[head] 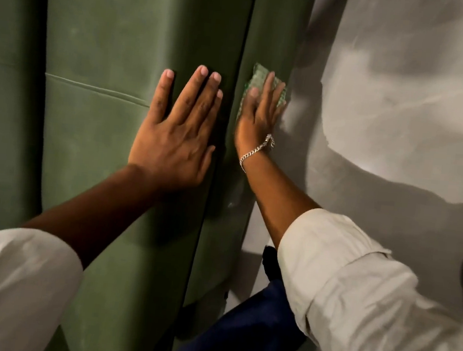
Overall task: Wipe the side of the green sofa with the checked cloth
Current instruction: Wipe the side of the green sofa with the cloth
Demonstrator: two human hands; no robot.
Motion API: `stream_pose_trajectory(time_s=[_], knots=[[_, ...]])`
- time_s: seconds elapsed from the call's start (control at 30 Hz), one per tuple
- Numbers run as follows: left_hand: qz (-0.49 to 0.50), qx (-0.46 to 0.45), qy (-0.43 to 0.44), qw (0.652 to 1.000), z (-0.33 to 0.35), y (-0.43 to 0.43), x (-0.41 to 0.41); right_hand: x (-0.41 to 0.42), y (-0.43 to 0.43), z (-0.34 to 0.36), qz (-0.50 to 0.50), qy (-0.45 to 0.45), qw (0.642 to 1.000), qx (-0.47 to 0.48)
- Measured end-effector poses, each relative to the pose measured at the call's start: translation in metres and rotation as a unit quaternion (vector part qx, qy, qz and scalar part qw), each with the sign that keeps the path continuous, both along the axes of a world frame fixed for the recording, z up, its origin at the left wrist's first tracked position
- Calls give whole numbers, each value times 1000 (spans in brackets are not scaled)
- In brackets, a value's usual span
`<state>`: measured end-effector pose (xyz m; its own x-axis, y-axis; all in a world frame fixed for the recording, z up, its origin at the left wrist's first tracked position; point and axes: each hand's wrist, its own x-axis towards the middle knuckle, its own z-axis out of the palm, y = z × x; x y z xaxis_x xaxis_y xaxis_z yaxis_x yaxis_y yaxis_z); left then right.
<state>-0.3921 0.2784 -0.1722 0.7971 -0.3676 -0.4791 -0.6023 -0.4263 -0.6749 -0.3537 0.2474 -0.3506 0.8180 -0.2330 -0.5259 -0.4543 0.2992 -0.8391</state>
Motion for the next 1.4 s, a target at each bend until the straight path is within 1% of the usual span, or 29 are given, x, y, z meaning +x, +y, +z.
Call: stream_pose_trajectory(time_s=[0.1, 0.2, 0.27, 0.3, 0.43, 0.53, 0.63, 0.73, 0.8, 0.87, 1.0, 1.07, 1.13, 1.2, 1.3, 1.33, 1.4], knots=[[2, -8, 5, 1000, 1, 0, 0, -43, 14, -11, 16, 44, 999, 21], [-1, -13, 3, 1000, -1, 1, 1, -88, 35, 1, 32, 93, 995, 27], [-4, -15, 4, 1000, -2, 2, 1, -89, 42, 16, 31, 134, 990, 39], [-2, -17, 8, 1000, -2, 2, 1, -84, 41, 21, 18, 138, 990, 35], [-5, -24, 4, 1000, -3, 4, 1, -73, 36, 8, -10, 54, 998, -10], [-7, -29, 7, 1000, -4, 6, 1, -98, 44, -1, 24, 36, 998, -40], [-9, -23, -1, 1000, -4, 5, 1, -121, 51, 4, 51, 46, 997, -37], [4, -24, 5, 1000, -5, 3, 0, -109, 47, 22, 45, 47, 997, -32], [8, -23, 5, 1000, -6, 3, 0, -98, 42, 28, 56, 27, 997, -42], [5, -15, 3, 1000, -7, 3, 1, -99, 43, 19, 56, 4, 997, -51], [-4, -1, -8, 1000, -6, 4, 1, -149, 57, 1, 95, 44, 994, -30], [1, 0, -6, 1000, -7, 2, 1, -169, 68, 14, 93, 77, 993, -10], [6, 2, -5, 1000, -7, 1, 1, -167, 73, 36, 73, 89, 993, 12], [9, 5, -6, 1000, -7, 0, 1, -157, 69, 44, 75, 67, 995, 19], [12, 8, -5, 1000, -6, 1, 1, -158, 58, 30, 77, -9, 996, -46], [10, 8, -7, 1000, -6, 2, 1, -161, 55, 24, 88, -32, 993, -67], [10, 7, -10, 1000, -6, 2, 2, -166, 47, 21, 140, -45, 987, -61]])
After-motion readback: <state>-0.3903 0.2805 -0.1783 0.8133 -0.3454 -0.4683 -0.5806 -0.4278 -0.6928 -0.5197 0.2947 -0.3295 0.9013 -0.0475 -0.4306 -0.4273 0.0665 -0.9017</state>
